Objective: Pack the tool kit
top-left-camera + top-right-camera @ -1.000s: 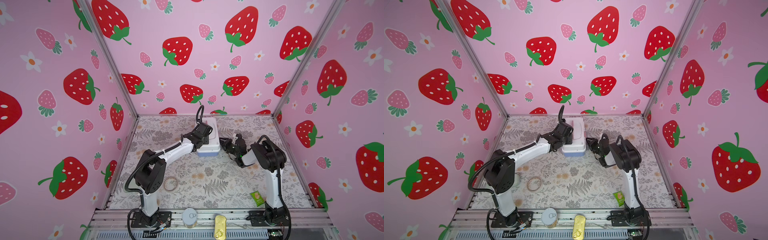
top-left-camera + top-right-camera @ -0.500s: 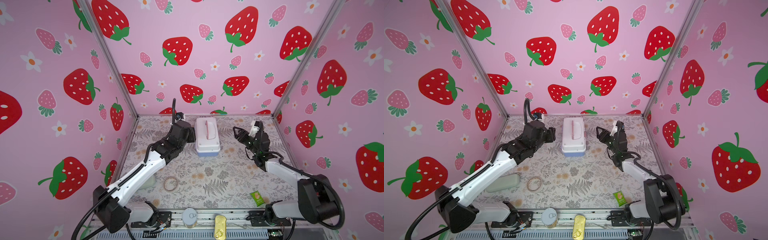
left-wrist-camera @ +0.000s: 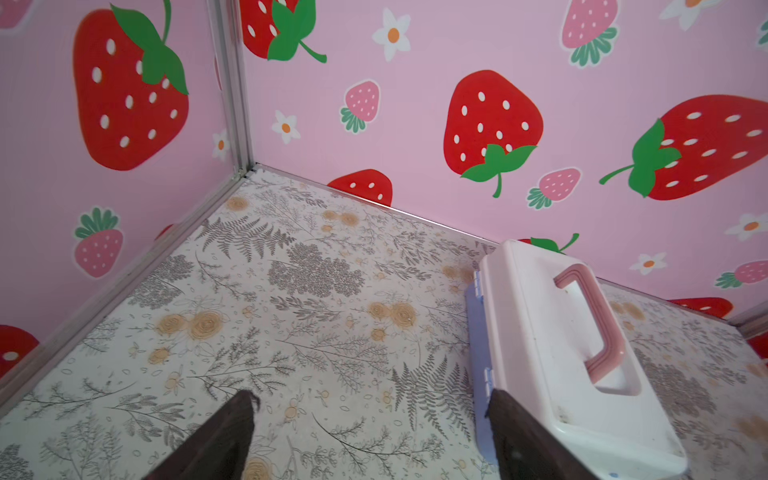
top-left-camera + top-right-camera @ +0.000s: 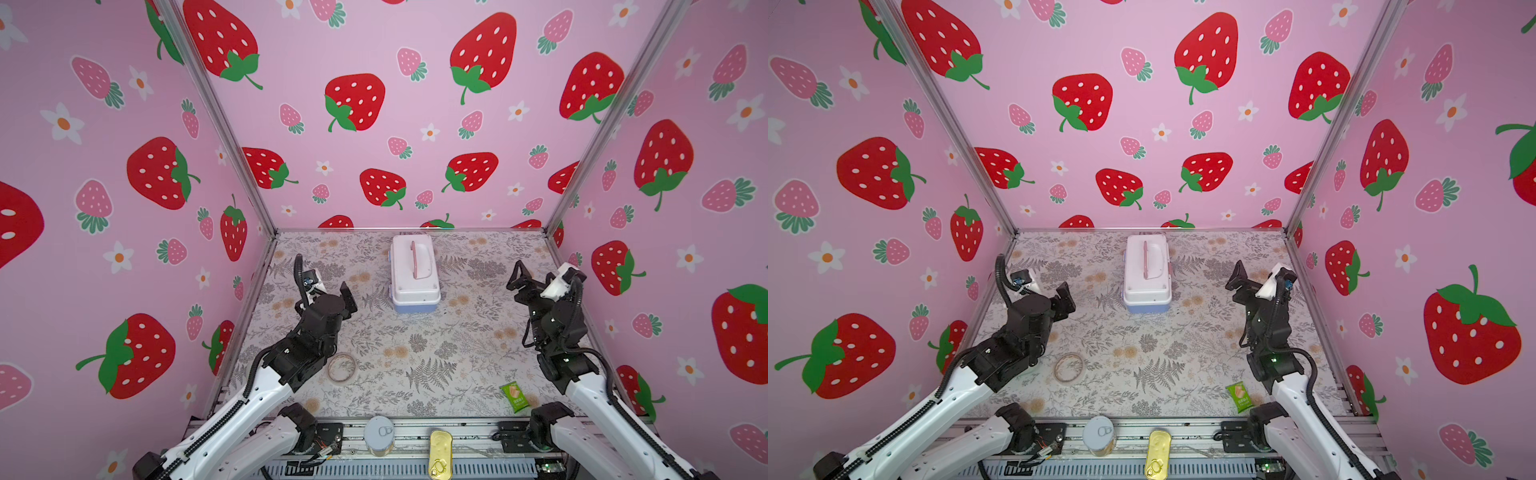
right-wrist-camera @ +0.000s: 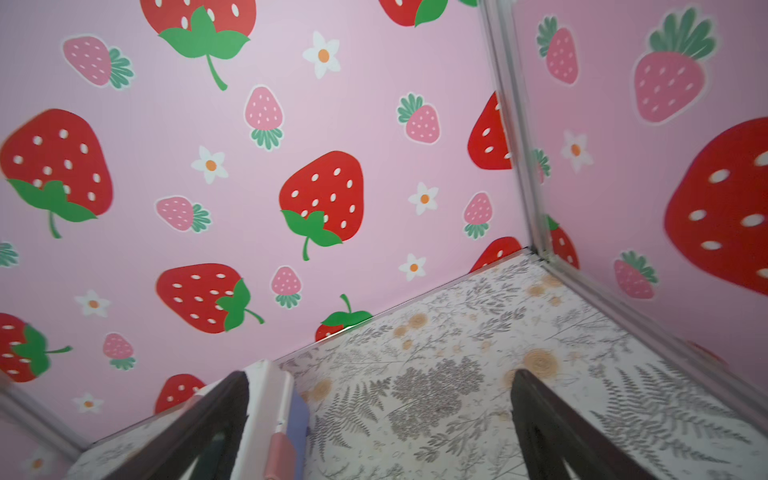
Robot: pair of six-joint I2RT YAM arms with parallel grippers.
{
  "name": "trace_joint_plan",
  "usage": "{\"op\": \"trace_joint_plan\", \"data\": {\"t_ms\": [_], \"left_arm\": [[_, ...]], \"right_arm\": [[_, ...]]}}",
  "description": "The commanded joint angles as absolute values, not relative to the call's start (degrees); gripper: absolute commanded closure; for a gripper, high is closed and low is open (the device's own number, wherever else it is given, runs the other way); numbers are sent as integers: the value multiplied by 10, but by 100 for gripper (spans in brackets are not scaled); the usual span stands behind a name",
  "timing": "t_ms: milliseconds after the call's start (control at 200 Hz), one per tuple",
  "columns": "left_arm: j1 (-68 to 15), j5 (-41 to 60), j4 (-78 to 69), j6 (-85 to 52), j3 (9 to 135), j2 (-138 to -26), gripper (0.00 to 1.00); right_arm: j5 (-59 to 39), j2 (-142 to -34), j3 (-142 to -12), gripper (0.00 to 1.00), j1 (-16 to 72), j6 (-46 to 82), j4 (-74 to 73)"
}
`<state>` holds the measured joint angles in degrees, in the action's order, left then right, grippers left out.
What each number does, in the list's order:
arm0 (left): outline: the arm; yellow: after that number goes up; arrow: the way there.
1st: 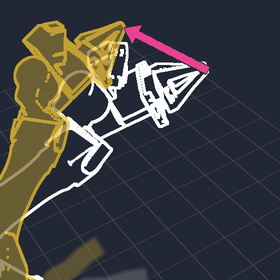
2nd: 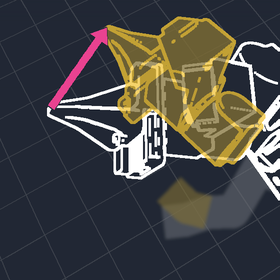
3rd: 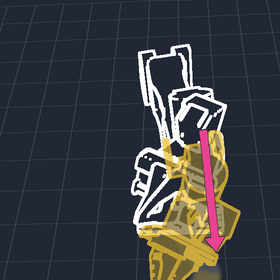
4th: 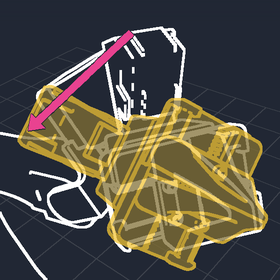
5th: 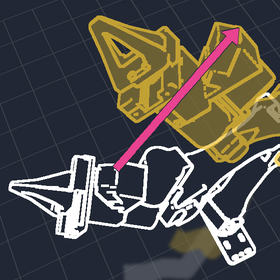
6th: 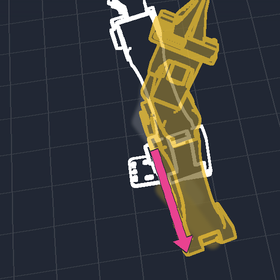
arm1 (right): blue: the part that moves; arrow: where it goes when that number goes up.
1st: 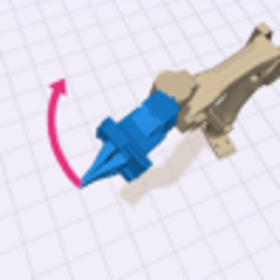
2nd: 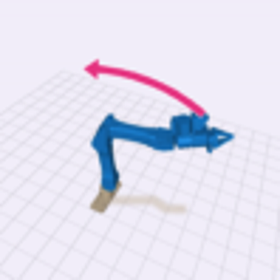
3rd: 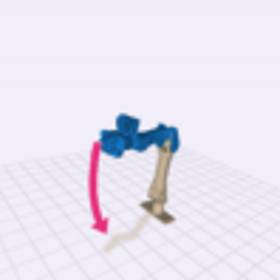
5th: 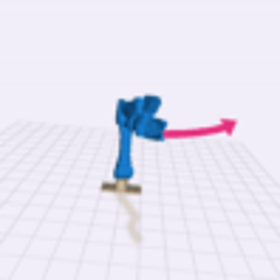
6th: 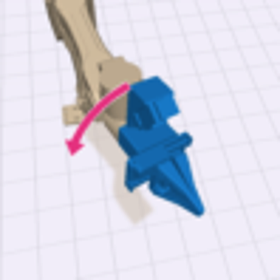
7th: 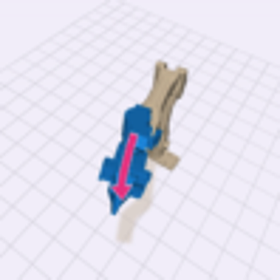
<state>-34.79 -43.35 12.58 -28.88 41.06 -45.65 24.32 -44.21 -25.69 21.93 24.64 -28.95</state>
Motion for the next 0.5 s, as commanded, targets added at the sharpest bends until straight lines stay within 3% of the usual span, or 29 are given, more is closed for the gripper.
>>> {"op": "trace_joint_plan", "data": {"t_ms": [0, 100, 215, 345, 495], "left_arm": [[-340, -543, 1, -238, 344, -424, 1], [-317, -549, -181, -157, 227, -434, 1], [-261, -494, -136, -193, 205, -476, 1], [-230, -499, -94, -211, 233, -539, 1], [-215, -417, -179, -124, 234, -579, 1]], "right_arm": [[300, -476, -193, 1, 218, 32, -423], [350, -518, -176, 1, 218, 12, -428], [341, -549, -145, 1, 218, 52, -437], [242, -560, -56, 1, 218, -4, -584], [298, -608, -49, 1, 208, 9, -602]]}}
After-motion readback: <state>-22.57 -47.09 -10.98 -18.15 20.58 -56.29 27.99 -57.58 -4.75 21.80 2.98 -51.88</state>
